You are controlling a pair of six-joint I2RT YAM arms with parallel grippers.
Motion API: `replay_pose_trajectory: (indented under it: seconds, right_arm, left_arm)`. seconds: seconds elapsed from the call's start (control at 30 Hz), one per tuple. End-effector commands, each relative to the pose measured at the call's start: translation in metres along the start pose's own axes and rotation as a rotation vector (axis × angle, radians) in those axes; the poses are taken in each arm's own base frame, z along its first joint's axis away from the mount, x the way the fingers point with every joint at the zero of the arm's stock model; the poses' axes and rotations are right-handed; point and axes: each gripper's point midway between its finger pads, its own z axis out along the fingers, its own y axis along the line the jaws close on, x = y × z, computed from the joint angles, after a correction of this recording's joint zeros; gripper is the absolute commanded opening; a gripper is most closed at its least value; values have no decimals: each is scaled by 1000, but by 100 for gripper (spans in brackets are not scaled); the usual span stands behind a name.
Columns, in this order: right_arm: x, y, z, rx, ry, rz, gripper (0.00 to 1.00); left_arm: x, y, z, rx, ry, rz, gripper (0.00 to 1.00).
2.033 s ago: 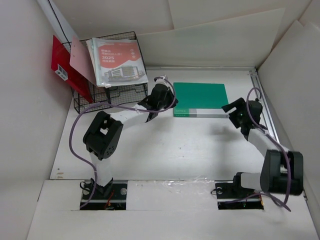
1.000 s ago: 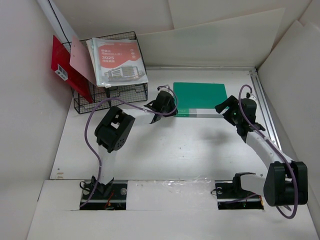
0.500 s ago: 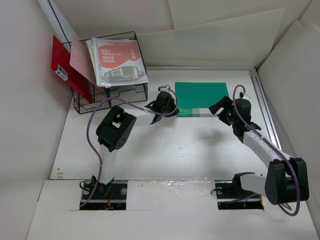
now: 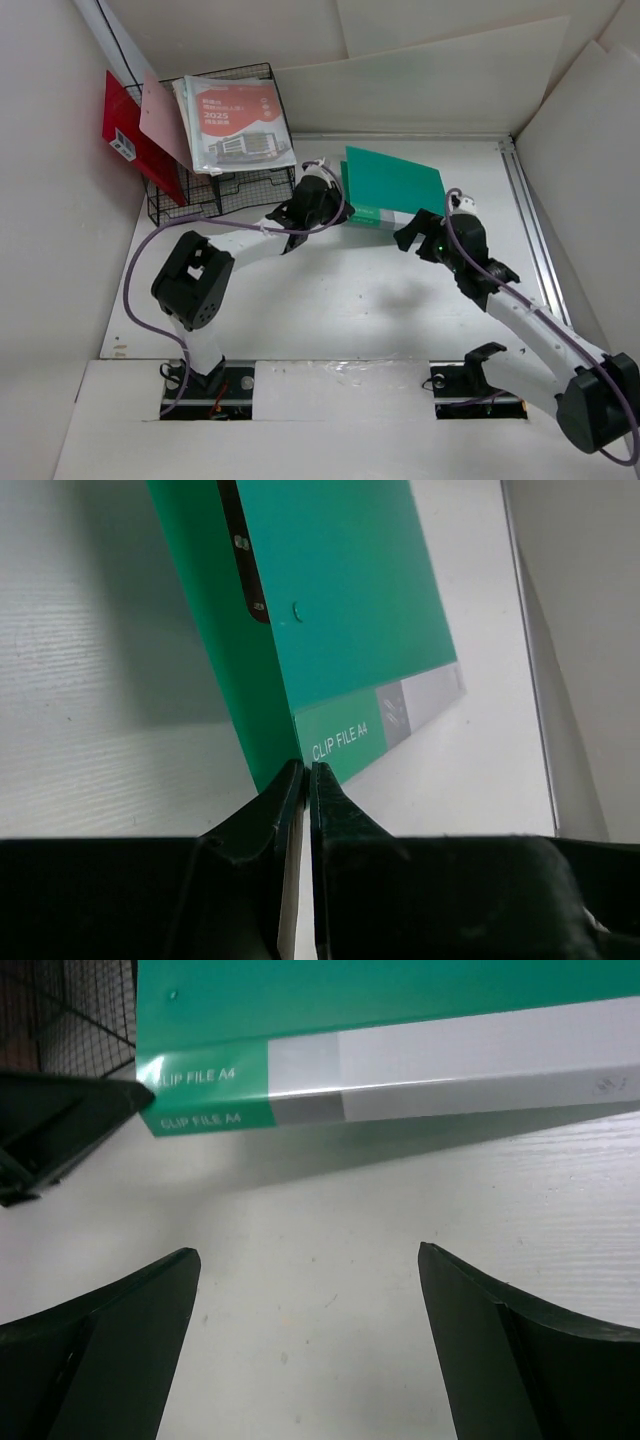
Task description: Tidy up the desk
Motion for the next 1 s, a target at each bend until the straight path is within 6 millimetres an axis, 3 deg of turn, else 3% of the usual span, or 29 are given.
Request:
replay_pose_trajectory:
  seconds: [0.0, 0.17, 0.27, 0.43, 0.67, 0.8, 0.97]
  right_arm:
    - [-14, 20, -20, 46, -40, -174, 96]
    - [-15, 72, -23, -32, -62, -344, 99]
    - [-6, 86, -22, 15, -92, -486, 99]
    - [8, 88, -12, 105, -115, -690, 99]
    - [-6, 88, 12, 210, -206, -825, 99]
    - [-44, 98, 26, 200, -288, -821, 99]
    - [-65, 97, 40, 162, -286, -805, 99]
  left_arm:
    - [-26, -26, -19, 50, -50, 41, 0]
    - [-50, -31, -40, 65, -85, 62, 0]
    - [-60, -41, -50, 79, -103, 84, 0]
    - [-75, -53, -57, 107, -113, 102, 0]
    - [-84, -71, -69, 150, -110, 107, 0]
    - [-82, -76, -71, 173, -91, 110, 0]
    - [-91, -86, -79, 222, -85, 94, 0]
